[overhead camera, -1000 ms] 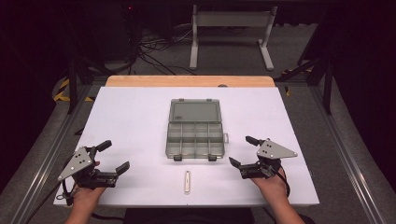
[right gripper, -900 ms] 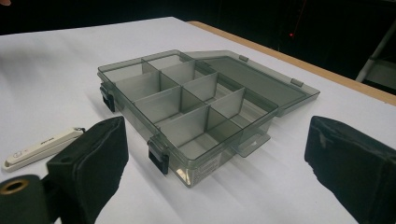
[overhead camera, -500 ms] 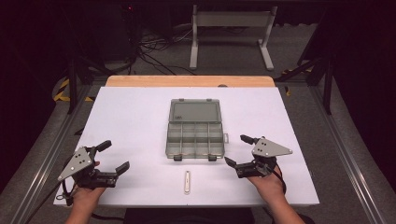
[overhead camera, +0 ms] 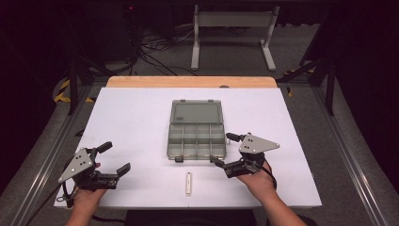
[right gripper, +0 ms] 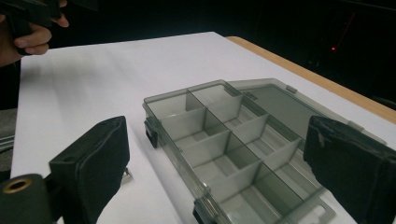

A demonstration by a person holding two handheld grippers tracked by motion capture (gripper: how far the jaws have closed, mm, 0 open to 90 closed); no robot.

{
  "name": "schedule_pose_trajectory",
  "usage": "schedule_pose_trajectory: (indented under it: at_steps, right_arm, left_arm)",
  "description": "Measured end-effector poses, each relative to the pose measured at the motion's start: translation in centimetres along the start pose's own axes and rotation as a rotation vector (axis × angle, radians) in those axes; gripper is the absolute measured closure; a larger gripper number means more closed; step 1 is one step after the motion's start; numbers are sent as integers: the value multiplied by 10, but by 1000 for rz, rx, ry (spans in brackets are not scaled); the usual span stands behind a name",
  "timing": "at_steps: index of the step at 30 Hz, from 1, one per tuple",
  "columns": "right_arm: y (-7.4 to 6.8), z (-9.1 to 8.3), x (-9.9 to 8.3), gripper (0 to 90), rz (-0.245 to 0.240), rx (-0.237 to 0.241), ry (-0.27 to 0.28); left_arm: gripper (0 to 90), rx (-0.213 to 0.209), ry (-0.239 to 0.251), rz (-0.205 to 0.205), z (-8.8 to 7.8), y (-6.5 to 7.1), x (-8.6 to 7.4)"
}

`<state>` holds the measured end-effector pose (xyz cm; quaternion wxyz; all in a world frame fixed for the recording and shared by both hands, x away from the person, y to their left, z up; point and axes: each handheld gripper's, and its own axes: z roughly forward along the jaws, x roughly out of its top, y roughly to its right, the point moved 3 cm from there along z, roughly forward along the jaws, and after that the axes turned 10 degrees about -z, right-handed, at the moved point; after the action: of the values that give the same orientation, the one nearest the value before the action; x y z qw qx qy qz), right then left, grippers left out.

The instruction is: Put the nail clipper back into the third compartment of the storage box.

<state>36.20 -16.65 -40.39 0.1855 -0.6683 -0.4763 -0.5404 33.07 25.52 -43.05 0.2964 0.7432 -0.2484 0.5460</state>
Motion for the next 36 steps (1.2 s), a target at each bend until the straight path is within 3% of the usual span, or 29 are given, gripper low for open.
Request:
schedule_pose_trajectory:
  at_steps: [10,19,23,27,28,31,32,36]
  right_arm:
    - [-12,28,19,80,-29,80,3]
    - [-16,42,29,115,-33,157,0]
    - [-18,46,35,251,-60,191,-24]
    - [-22,49,40,564,-79,246,-76]
    - [-24,49,42,684,-85,275,-88]
    - [-28,53,46,889,-115,322,-146]
    - [-28,53,46,889,-115,322,-146]
    - [-31,62,53,900,-137,382,-246]
  left_arm:
    - [12,-1,-2,-1,0,0,0]
    - [11,-3,3,-5,0,0,0]
    - [11,-4,-1,-4,0,0,0]
    - [11,-2,2,-2,0,0,0]
    - [11,-3,1,-2,0,0,0]
    - [11,-2,-1,-1,0,0,0]
    - [11,-1,1,-2,-1,0,0]
    - [12,2,3,-2,-1,-1,0]
